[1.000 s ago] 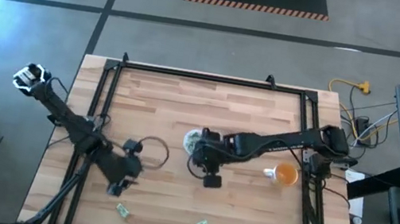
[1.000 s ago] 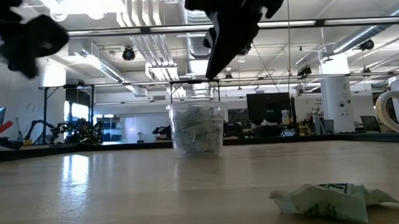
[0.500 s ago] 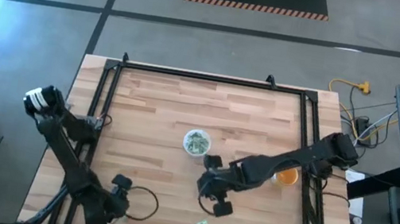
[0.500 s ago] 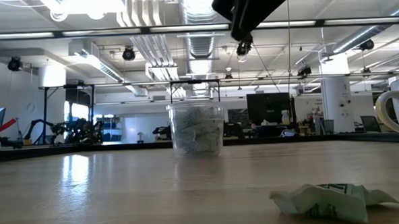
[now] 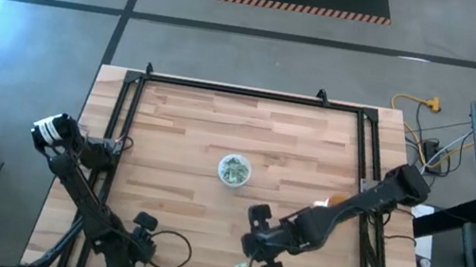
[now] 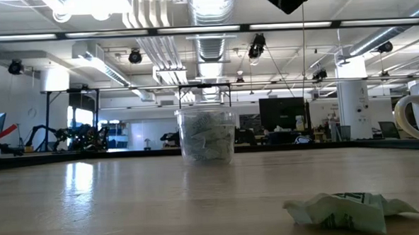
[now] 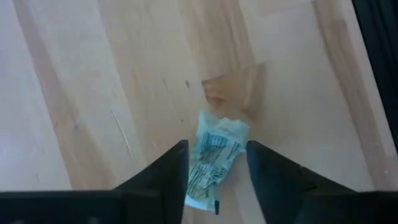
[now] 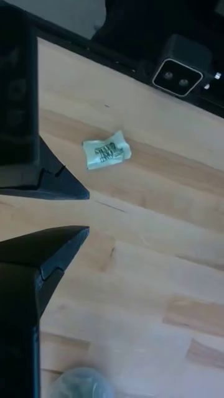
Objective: Pick and place Stevia / Truvia into bins
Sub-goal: Put the light green stevia packet into the transparent container
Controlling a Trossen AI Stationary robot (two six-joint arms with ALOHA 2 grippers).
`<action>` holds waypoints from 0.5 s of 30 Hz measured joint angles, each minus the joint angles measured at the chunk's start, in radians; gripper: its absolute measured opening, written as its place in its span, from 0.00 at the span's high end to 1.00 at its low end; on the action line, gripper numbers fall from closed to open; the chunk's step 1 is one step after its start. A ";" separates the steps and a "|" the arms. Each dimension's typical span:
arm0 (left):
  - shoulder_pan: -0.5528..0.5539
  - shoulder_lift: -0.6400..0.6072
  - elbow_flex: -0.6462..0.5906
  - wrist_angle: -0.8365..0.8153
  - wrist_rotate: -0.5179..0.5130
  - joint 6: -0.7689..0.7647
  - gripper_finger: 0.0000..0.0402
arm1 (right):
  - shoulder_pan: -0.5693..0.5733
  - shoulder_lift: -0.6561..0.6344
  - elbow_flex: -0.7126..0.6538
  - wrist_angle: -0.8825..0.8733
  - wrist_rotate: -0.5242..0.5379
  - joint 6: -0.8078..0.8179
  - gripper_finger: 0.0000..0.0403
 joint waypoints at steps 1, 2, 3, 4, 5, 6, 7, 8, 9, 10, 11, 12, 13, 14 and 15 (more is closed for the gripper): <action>0.000 0.000 0.000 0.000 0.001 0.000 0.66 | 0.007 0.000 0.000 0.000 0.007 0.009 0.83; 0.000 0.000 0.000 -0.004 0.001 0.000 0.69 | 0.014 0.000 0.000 0.000 0.014 0.020 0.83; 0.000 0.000 0.000 -0.013 0.001 0.000 0.72 | 0.022 0.000 0.000 0.000 0.024 0.032 0.83; 0.000 0.000 0.000 -0.021 0.002 0.000 0.76 | 0.029 0.000 0.000 0.000 0.029 0.043 0.83; 0.000 0.000 -0.001 -0.027 0.002 0.001 0.79 | 0.037 0.000 0.000 0.001 0.030 0.052 0.83; 0.000 0.000 -0.001 -0.031 0.002 0.001 0.83 | 0.043 0.000 0.000 0.001 0.031 0.061 0.83; 0.000 -0.001 -0.001 -0.037 0.002 0.001 0.87 | 0.050 0.000 0.000 0.001 0.034 0.073 0.83; 0.000 -0.001 -0.001 -0.044 0.002 0.003 0.91 | 0.057 0.000 0.000 0.001 0.040 0.087 0.83; 0.000 -0.002 -0.001 -0.051 0.002 0.010 0.94 | 0.066 0.000 0.000 0.001 0.049 0.101 0.83; 0.000 -0.002 -0.001 -0.051 0.002 0.028 0.97 | 0.073 0.000 0.000 0.001 0.054 0.113 0.83; 0.000 -0.002 -0.001 -0.050 0.000 0.042 0.98 | 0.081 0.000 0.000 0.001 0.055 0.125 0.83; 0.000 -0.002 0.000 -0.052 -0.004 0.058 0.99 | 0.089 0.000 0.000 0.001 0.055 0.140 0.83; 0.001 -0.002 0.004 -0.061 -0.014 0.077 0.98 | 0.097 0.000 0.000 0.001 0.055 0.155 0.83; 0.001 -0.002 0.012 -0.074 -0.033 0.095 0.98 | 0.105 0.000 0.000 0.001 0.055 0.172 0.83; 0.003 -0.002 0.023 -0.092 -0.056 0.117 0.98 | 0.114 0.000 0.000 0.001 0.055 0.189 0.83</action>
